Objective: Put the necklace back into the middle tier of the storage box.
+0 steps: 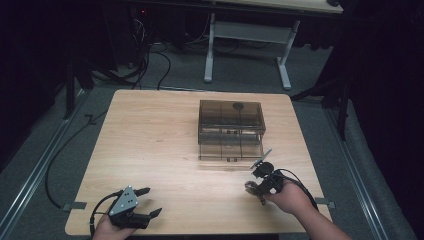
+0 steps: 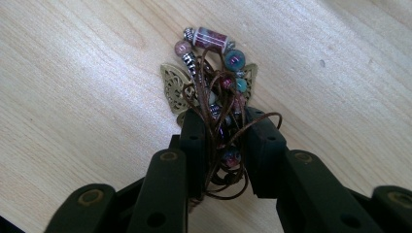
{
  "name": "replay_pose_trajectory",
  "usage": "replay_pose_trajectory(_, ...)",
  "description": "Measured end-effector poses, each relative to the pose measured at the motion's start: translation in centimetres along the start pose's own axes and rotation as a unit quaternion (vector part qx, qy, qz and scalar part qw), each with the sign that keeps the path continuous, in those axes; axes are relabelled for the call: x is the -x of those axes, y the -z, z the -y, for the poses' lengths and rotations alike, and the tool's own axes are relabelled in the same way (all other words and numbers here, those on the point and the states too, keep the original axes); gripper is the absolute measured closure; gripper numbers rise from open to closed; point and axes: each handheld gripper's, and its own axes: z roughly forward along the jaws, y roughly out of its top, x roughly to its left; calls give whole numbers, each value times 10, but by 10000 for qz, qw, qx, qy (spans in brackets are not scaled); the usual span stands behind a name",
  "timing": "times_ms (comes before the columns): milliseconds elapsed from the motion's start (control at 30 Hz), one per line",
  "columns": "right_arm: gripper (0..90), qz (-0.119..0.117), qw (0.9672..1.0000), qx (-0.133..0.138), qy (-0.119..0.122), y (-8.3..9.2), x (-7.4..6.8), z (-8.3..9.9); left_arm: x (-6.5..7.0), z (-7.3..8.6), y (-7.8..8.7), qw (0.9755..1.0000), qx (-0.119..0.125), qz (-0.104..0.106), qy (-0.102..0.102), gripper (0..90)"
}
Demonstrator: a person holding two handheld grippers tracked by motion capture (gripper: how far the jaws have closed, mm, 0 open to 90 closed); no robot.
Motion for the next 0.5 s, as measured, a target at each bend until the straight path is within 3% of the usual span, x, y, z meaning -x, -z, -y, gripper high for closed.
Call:
replay_pose_trajectory(67,799,91,9998,73,157,1,1,0,0,0,0,10000,-1,1,0,210)
replay_pose_trajectory(500,802,115,9995,220,172,19,3,1,0,0,0,10000,-7,-2,-8,210)
